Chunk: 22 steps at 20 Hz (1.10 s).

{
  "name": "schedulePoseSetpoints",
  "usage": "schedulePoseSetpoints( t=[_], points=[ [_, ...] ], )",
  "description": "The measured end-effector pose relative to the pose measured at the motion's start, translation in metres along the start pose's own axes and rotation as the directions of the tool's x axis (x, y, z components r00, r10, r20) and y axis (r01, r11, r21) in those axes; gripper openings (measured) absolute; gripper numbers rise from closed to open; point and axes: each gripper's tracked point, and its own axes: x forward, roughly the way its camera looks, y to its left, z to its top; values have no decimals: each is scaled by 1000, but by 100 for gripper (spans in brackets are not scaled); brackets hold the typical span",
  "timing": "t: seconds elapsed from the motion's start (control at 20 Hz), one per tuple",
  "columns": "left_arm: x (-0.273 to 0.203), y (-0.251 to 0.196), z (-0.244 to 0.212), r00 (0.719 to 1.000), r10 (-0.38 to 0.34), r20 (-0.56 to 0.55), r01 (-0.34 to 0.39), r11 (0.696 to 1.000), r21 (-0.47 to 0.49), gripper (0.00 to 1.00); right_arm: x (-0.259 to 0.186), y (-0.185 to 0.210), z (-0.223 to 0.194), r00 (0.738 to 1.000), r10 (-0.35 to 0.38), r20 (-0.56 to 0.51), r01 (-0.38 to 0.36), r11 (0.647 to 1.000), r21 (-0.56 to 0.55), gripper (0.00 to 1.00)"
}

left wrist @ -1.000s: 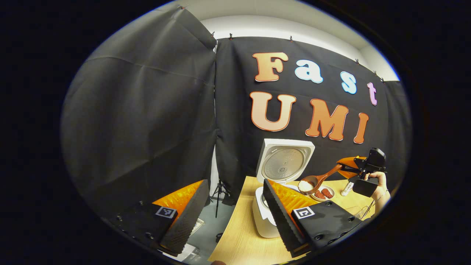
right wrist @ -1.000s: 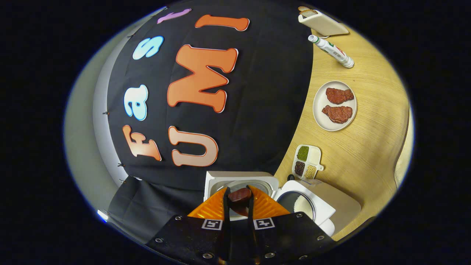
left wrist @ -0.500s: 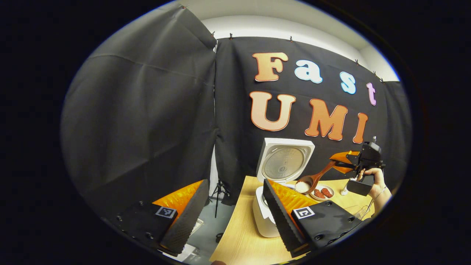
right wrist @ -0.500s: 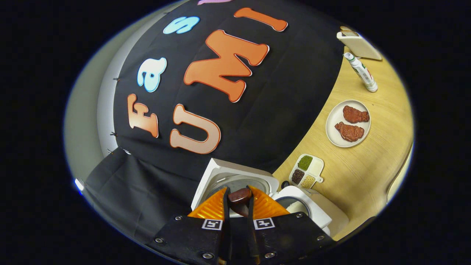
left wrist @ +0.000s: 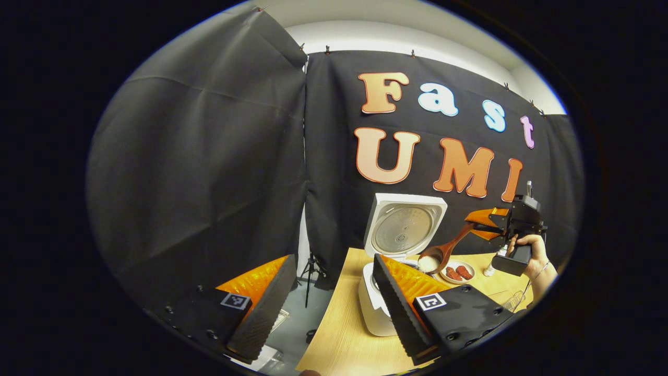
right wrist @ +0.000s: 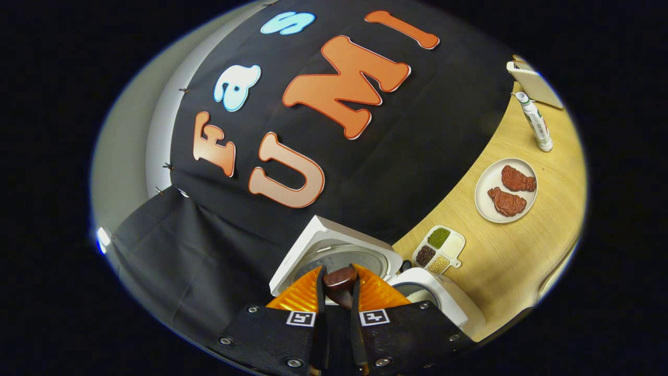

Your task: Close the left gripper, press the button to open the rice cooker; take a wooden spoon from the chopstick holder with the right hand, scoop a spoonful of rice and pour it into the rice cooker, then put the wooden spoon back into the chopstick holder.

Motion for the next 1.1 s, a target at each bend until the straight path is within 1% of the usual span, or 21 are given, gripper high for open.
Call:
schedulePoseSetpoints(
  t=[0.25,0.4,0.65,0.8,1.0,1.1],
  points=[
    [0,0,-1,1000,11,-3,-11,1000,-3,100,0,11,1,1000,16,1,-15,997,-77,17],
    [1,0,-1,1000,14,-3,-14,1000,-1,99,3,16,1,1000,12,6,-11,989,-145,17],
    [2,0,-6,1000,20,-13,-20,1000,5,100,1,26,-2,1000,30,9,-27,978,-206,17],
    [2,2,-6,1000,24,-14,-24,1000,7,100,3,30,-4,1000,25,13,-20,955,-295,17],
    [2,1,-7,1000,23,-16,-23,1000,3,100,2,39,-9,999,42,3,-38,932,-361,17],
    [2,1,-8,1000,25,-15,-25,1000,7,100,2,43,-11,999,46,1,-42,914,-403,17]
  ],
)
